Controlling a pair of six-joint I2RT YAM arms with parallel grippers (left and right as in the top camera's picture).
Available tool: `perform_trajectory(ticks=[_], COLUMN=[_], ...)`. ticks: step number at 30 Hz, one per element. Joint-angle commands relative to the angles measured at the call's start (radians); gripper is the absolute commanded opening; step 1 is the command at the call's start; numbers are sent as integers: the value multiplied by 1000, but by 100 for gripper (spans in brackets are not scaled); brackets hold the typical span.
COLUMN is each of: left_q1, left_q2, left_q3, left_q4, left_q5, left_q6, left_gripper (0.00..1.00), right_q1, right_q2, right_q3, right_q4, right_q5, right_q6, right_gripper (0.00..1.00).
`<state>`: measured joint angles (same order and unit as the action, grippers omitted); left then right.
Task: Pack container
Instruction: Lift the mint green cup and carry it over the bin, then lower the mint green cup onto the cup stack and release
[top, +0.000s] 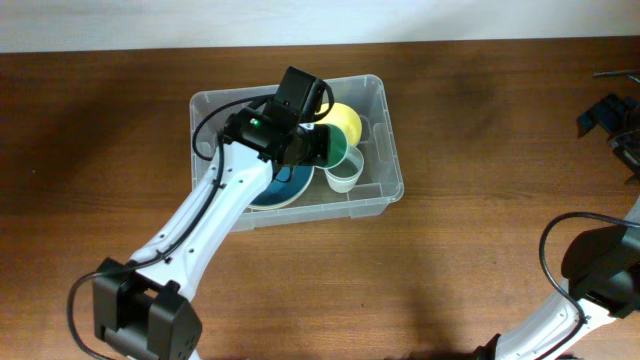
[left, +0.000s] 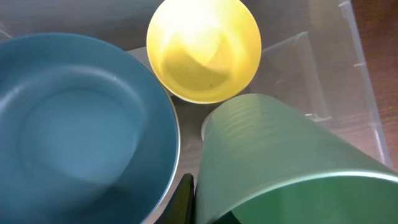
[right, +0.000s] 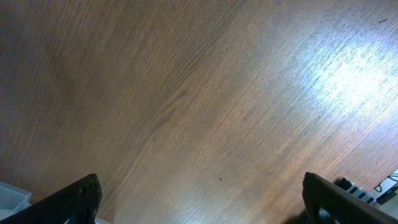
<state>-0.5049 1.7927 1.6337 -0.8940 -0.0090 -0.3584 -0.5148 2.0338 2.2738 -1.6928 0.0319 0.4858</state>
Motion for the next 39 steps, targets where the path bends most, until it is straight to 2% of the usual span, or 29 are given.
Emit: perform_trajectory(ticks=[1,14,19,31,32,33,34,36,37,39], left_q1=[-3,-7,-31,-39,-39,-39,-39,-39,-39,-38], left_q2=[21,68,76,87,89,89,89,89,89,89], left_q3=[1,1,1,1,1,1,1,1,1,1], left_q4=[14,38,64,44,40,40,40,41,41,42], left_q5=[-10,13,19,12,12,12,12,12,12,11], left_q6=[16,17,77,84,84,84,84,84,84,84], left_gripper=[1,1,1,3,18,25,41,86,99,100], right_q1=[-3,-3,-3,-3,-3,-3,-3,-3,-3,-3], right_q2=[0,0,0,0,0,0,0,0,0,0], right_q3=[0,0,0,0,0,0,0,0,0,0], right_q4=[-2,-2,-2,-2,-2,-2,-2,-2,-2,-2], right_q5=[-2,-2,-2,-2,-2,-2,-2,-2,-2,-2], right_q6=[-3,-3,-3,-3,-3,-3,-3,-3,-3,-3], right_gripper=[99,99,99,99,99,99,99,99,99,99])
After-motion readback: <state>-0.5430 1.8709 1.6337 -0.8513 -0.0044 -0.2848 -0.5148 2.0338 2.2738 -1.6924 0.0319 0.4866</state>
